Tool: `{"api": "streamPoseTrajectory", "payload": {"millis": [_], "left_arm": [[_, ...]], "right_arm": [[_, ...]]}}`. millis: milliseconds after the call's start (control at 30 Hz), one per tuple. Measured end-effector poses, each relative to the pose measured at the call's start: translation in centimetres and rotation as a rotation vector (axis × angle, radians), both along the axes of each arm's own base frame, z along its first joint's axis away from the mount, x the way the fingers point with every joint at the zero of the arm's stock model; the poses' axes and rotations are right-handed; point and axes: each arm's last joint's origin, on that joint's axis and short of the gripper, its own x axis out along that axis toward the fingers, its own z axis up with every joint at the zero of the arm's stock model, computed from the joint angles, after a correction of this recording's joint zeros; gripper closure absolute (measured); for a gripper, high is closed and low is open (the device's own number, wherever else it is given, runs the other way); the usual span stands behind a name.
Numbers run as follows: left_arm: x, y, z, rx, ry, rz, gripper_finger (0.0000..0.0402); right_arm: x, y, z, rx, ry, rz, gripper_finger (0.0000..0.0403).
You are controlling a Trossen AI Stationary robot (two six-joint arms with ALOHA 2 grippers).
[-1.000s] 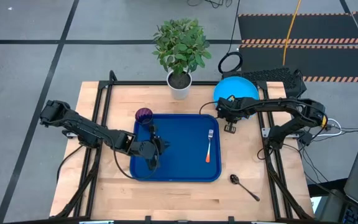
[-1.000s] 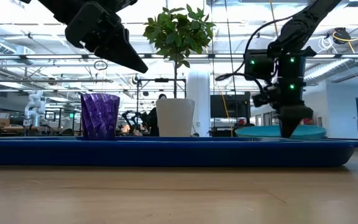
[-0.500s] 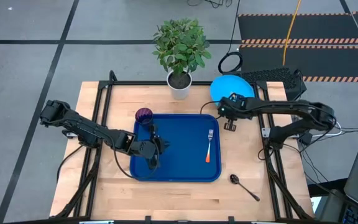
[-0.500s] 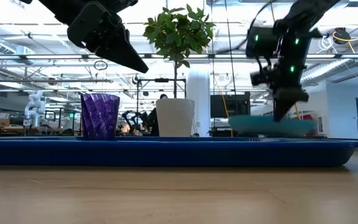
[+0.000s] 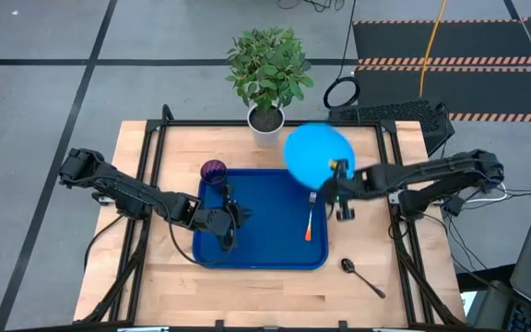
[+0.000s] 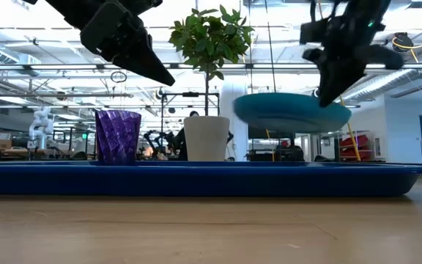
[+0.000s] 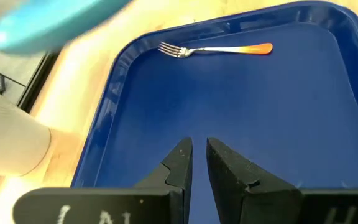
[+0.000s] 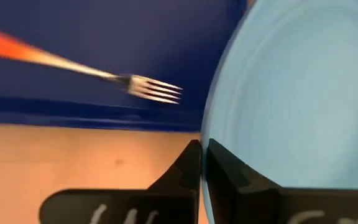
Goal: Pick and place plate/cup/fork/spoon on tray
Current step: Put the light blue plate on the blue tray to the left of the orange fork
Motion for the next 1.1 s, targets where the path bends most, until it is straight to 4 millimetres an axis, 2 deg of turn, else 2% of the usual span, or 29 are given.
{"api": "streamPoseTrajectory", "payload": {"millis": [233, 433, 600, 767, 900, 1100], "left_arm": [[0.0, 0.0, 0.0, -0.039, -0.013, 0.030, 0.0350], [0.0, 0.0, 0.0, -0.057, -0.018, 0.043, 0.0350], [-0.1, -0.1, -0.1, -0.065, -0.009, 0.047, 0.0350], [-0.4, -0.3, -0.4, -0.069, 0.020, 0.048, 0.0350], [-1.3, -0.8, -0.9, -0.067, 0.100, 0.059, 0.0350], [-3.1, -1.3, -0.4, -0.106, 0.154, 0.093, 0.0350]], "right_arm": [[2.7, 5.1, 0.2, 0.030, -0.015, 0.253, 0.0403], [5.8, 8.0, 0.4, 0.006, -0.011, 0.468, 0.0403], [7.4, 8.4, -1.0, 0.025, 0.063, 0.512, 0.0403], [8.2, 8.0, -2.2, 0.040, 0.112, 0.520, 0.0403], [8.4, 7.4, -2.3, 0.041, 0.123, 0.503, 0.0403], [8.6, 6.8, -2.1, 0.043, 0.101, 0.496, 0.0403]]}}
